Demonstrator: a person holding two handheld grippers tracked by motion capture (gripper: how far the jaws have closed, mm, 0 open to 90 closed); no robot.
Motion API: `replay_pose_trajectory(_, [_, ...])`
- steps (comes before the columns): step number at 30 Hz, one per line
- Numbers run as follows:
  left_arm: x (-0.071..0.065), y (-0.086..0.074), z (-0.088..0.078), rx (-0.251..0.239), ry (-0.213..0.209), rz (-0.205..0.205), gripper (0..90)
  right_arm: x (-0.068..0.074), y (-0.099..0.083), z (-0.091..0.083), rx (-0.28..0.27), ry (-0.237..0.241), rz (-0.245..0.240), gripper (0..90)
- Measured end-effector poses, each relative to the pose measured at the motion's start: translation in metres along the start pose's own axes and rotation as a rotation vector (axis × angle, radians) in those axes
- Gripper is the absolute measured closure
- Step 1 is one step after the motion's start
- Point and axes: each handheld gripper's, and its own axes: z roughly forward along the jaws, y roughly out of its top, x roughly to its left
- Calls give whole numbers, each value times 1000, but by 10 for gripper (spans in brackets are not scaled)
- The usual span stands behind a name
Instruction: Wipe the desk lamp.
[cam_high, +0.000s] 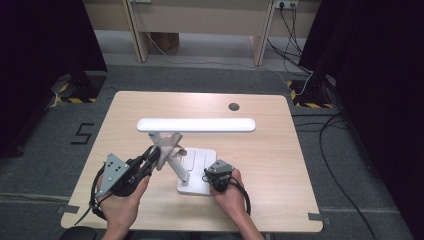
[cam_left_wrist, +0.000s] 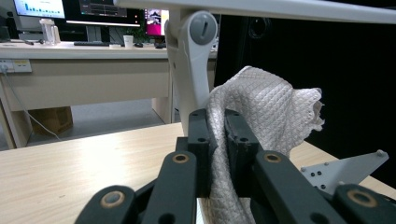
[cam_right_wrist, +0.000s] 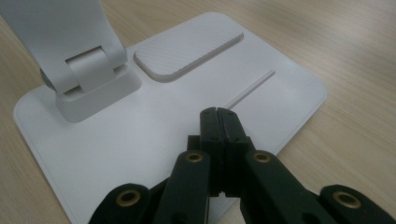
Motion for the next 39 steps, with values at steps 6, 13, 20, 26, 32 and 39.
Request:
replay_pose_trajectory(6, [-1, -5, 3, 9, 7, -4, 824, 0, 0, 0, -1, 0, -1, 900])
replay_pose_trajectory(13, [-2, -12, 5, 26, 5, -12, 824, 0, 0, 0, 0, 3, 0, 900])
replay_pose_trajectory(20, [-3, -16, 6, 34, 2, -12, 824, 0, 0, 0, -1, 4, -1, 900])
replay_pose_trajectory(26, [-3, -17, 7, 37, 1, -16, 824, 0, 0, 0, 0, 4, -1, 900])
replay_pose_trajectory(32, [-3, -19, 8, 40, -1, -23, 823, 1, 0, 0, -1, 1, -1, 900])
replay_pose_trajectory(39, [-4, -23, 9, 48, -3, -26, 823, 1, 0, 0, 0, 2, 3, 900])
